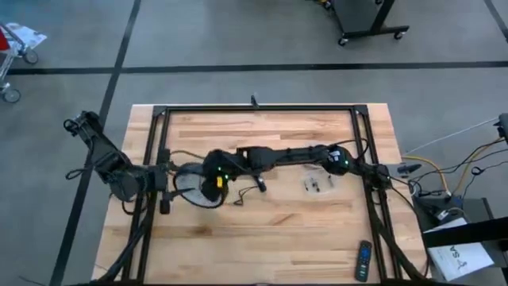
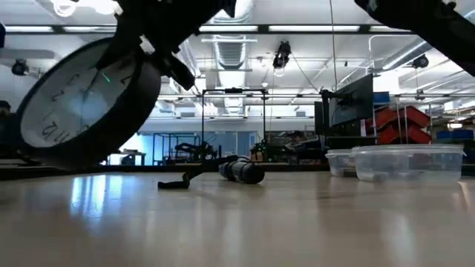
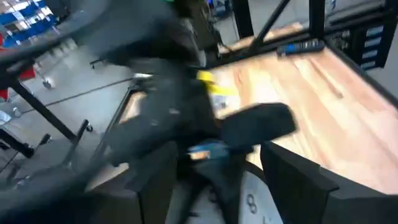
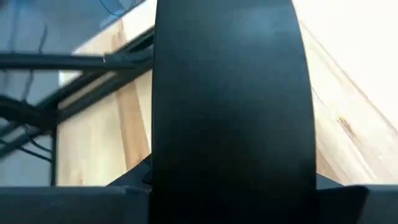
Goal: Insert battery
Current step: Insert the black battery into the clock battery compartment
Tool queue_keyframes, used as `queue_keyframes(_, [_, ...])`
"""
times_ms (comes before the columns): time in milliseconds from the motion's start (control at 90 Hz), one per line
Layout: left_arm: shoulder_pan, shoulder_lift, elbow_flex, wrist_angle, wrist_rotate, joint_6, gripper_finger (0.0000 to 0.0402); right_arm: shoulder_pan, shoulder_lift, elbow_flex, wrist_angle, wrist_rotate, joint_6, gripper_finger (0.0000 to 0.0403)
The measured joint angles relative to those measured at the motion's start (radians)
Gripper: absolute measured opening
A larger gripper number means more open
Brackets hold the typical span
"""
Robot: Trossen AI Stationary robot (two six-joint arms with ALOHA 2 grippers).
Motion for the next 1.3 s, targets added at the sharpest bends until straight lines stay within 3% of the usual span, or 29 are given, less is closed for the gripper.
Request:
queue_keyframes(211, [0.000,0.036,0.000,-0.136,-0.079,-0.098,0.0188,-0.064,0.036,0.000,0.031,-0.090,0.094,0.0140])
queue_keyframes(389, [0.000,0.037,0.000,-0.280,-0.105,-0.258,0.0172,-0.090,0.110,0.000,0.191,-0.164,0.243,0.0131])
queue_keyframes(556, [0.001,0.038,-0.001,-0.350,-0.066,-0.384,0.0158,-0.116,0.162,0.000,0.280,-0.182,0.398,0.0134])
queue_keyframes(756, [0.001,0.051,-0.001,-0.349,0.027,-0.391,0.0147,-0.129,0.217,0.001,0.395,-0.191,0.576,0.0148])
queue_keyframes(978, [0.001,0.076,-0.001,-0.349,0.028,-0.412,0.0151,-0.122,0.253,0.001,0.452,-0.188,0.684,0.0148])
queue_keyframes(1300, [0.002,0.113,-0.001,-0.348,0.027,-0.469,0.0183,-0.116,0.259,0.000,0.424,-0.184,0.645,0.0231])
